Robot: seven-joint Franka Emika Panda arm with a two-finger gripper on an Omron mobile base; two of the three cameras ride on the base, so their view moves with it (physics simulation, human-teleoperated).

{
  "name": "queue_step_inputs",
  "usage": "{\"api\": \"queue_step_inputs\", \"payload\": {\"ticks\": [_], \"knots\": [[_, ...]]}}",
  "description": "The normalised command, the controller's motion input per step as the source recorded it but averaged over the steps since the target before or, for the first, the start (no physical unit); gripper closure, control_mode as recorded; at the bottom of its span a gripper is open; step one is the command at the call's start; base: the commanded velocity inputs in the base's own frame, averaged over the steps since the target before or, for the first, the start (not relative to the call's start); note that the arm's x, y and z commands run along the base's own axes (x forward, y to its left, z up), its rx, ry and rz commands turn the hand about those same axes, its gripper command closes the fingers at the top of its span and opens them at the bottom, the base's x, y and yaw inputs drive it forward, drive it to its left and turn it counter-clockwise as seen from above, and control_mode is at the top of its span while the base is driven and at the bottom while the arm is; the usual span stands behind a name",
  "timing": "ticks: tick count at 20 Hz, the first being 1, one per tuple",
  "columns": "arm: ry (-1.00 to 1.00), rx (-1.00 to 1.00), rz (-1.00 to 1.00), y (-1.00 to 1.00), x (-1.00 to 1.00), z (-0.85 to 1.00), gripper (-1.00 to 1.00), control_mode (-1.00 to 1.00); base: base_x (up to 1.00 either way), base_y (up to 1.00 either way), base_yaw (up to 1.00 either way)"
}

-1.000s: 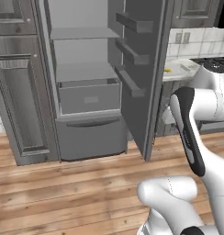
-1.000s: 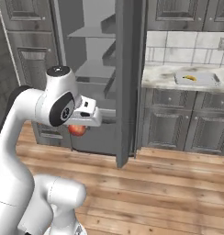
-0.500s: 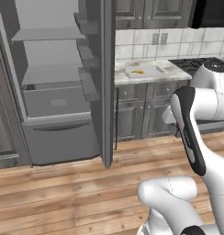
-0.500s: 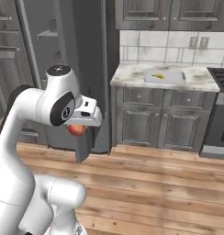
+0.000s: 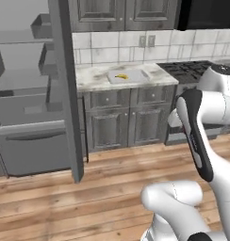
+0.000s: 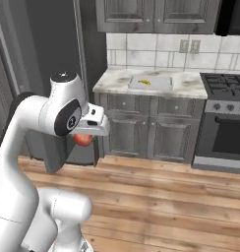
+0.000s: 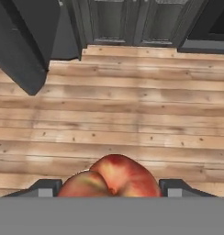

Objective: Pick the banana and peach from the fridge and place them inside the tupperware on the counter.

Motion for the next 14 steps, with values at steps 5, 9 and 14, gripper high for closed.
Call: {"api": "queue_step_inputs", "payload": {"ticks": [5,9,14], "knots": [[0.0,0.0,0.0,0.0,0.0,0.0,1.0,1.0,0.8,-0.35,0.0],[0.0,0.0,0.0,0.0,0.0,0.0,1.0,1.0,1.0,-0.2,0.0],[0.0,0.0,0.0,0.0,0.0,0.0,1.0,1.0,1.0,-0.15,0.0]]}}
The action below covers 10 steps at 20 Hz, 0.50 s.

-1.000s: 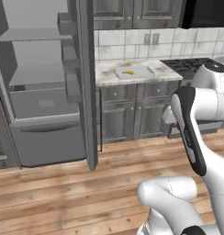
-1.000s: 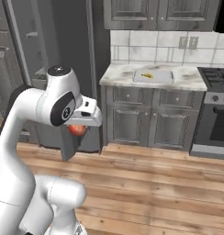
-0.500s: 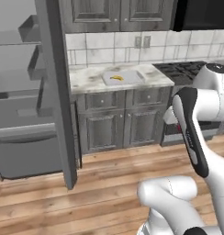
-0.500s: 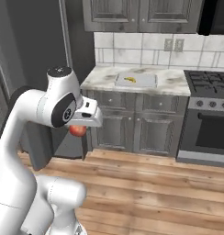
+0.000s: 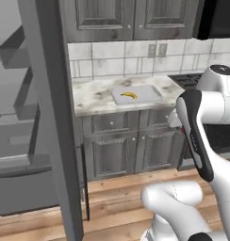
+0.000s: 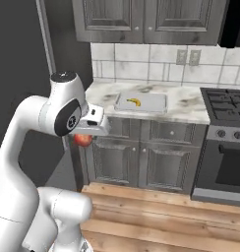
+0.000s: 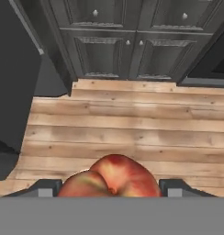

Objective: Pick the banana and peach from the fridge and place them inside the tupperware on the counter.

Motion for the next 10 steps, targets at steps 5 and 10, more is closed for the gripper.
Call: {"api": "queue_step_inputs", "payload": {"ticks": [5,10], "knots": [[0.0,0.0,0.0,0.0,0.0,0.0,1.0,1.0,0.95,-0.28,0.0],[0.0,0.0,0.0,0.0,0.0,0.0,1.0,1.0,0.77,-0.4,0.0]]}}
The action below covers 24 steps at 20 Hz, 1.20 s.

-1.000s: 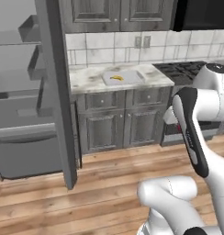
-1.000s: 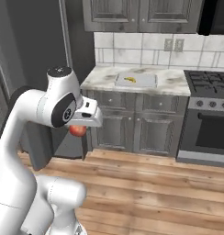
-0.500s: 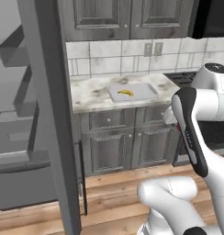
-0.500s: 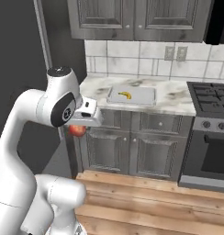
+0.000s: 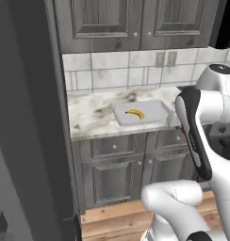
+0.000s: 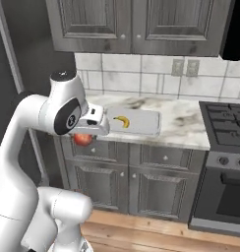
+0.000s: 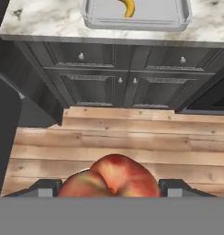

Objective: Pick the banana and peach from the fridge and place them inside the tupperware on the counter.

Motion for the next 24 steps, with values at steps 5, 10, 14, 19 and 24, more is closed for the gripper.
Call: {"api": "queue_step_inputs", "payload": {"ticks": [5,10,14,19,24], "knots": [[0.0,0.0,0.0,0.0,0.0,0.0,1.0,1.0,0.63,-0.4,0.0],[0.0,0.0,0.0,0.0,0.0,0.0,1.0,1.0,0.53,-0.33,0.0],[0.0,0.0,0.0,0.0,0.0,0.0,1.0,1.0,0.46,-0.17,0.0],[0.0,0.0,0.0,0.0,0.0,0.0,1.0,1.0,0.54,-0.12,0.0],[0.0,0.0,0.0,0.0,0.0,0.0,1.0,1.0,0.56,-0.11,0.0]]}}
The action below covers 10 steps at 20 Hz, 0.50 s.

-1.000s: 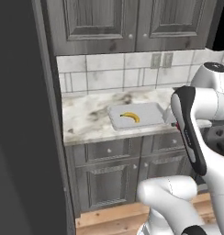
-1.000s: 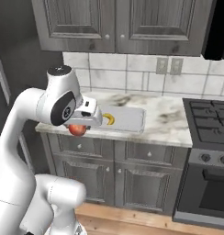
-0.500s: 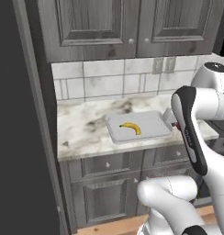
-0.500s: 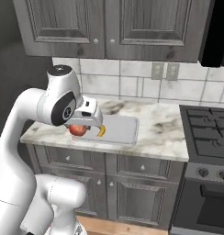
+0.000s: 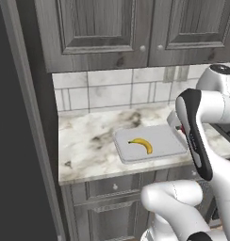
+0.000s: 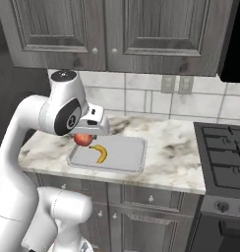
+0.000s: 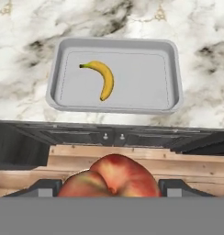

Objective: Pick the banana and peach from the fridge and place them inside the tupperware on the counter.

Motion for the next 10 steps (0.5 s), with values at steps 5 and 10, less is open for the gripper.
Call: {"api": "queue_step_inputs", "payload": {"ticks": [5,10], "knots": [[0.0,0.0,0.0,0.0,0.0,0.0,1.0,1.0,0.34,-0.15,0.0],[0.0,0.0,0.0,-0.08,0.04,-0.17,1.0,-1.0,0.06,-0.13,0.0]]}}
